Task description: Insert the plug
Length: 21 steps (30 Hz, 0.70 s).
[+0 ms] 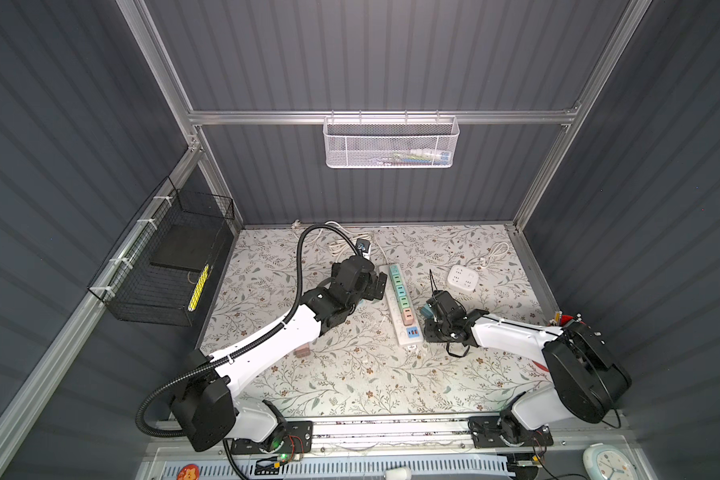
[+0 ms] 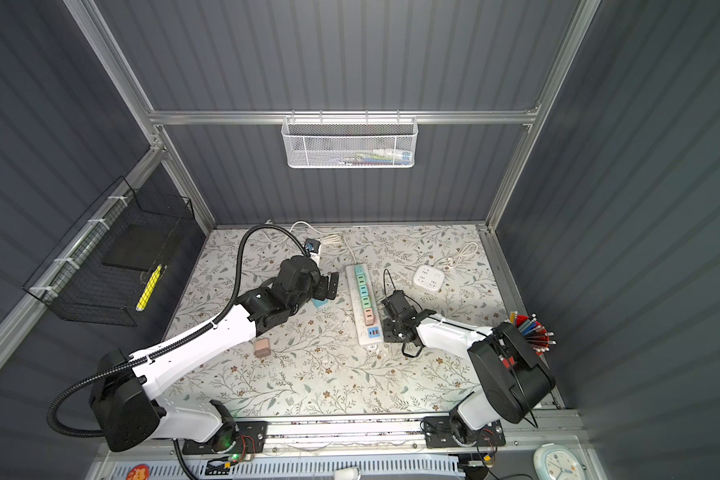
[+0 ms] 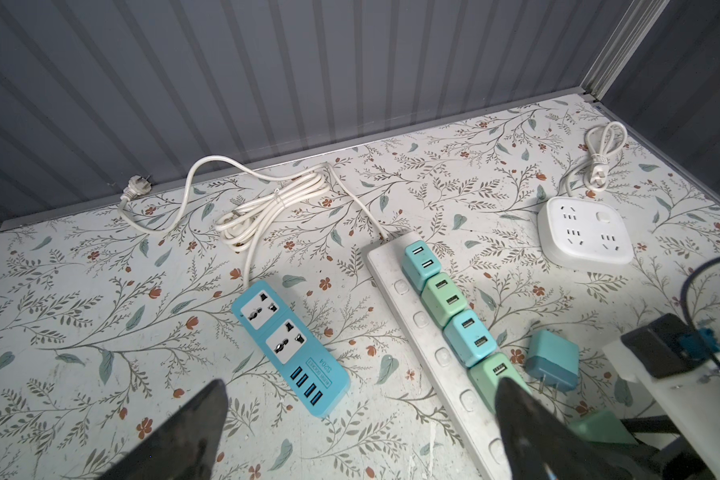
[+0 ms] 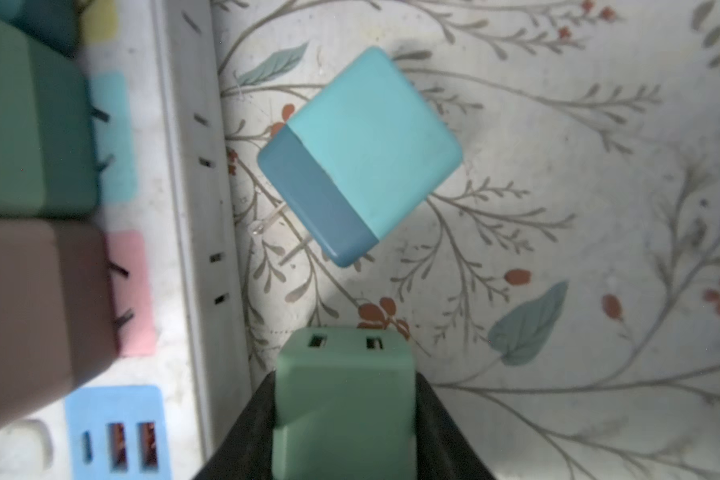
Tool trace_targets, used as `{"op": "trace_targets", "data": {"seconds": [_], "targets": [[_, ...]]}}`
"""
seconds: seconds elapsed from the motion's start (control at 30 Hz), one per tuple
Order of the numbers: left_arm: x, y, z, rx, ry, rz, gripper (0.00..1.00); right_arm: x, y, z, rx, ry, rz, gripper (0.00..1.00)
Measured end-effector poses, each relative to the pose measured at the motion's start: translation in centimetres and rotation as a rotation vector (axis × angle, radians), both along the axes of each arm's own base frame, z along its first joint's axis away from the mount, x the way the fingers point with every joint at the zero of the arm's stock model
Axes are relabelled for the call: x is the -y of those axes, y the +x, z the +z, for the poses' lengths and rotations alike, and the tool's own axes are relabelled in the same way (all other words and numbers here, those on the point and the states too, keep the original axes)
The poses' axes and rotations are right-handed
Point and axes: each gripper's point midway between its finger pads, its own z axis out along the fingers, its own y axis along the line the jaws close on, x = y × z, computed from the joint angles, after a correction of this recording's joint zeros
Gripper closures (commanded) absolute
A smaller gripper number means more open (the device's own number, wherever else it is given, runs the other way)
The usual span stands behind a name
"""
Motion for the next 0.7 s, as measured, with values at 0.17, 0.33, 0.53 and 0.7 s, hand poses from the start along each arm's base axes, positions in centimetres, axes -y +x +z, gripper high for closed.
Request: {"op": "trace_targets", "data": {"seconds": [0.17, 0.33, 0.53, 0.7], "targets": [[-0.5, 0.2, 0.2, 0.012, 0.011, 0.026, 0.00, -0.8, -0.6, 3.9, 0.087, -0.013, 0.026, 0.62], [-3.1, 0.4, 1.4, 0.052, 0.025, 0.151, 0.00, -6.5, -2.3, 7.9, 0.151, 0.033, 0.141, 0.62], [-10.5, -1.1, 3.7, 0.052, -0.164, 0.385, 0.00, -14.3, -3.7, 7.7, 0.103, 0.051, 0.240, 0.58], [-14.8, -4.9, 0.8, -0.015, -0.243, 0.476, 0.00, -17.5, -3.1, 4.9, 0.023, 0.057, 0.206, 0.57]]}}
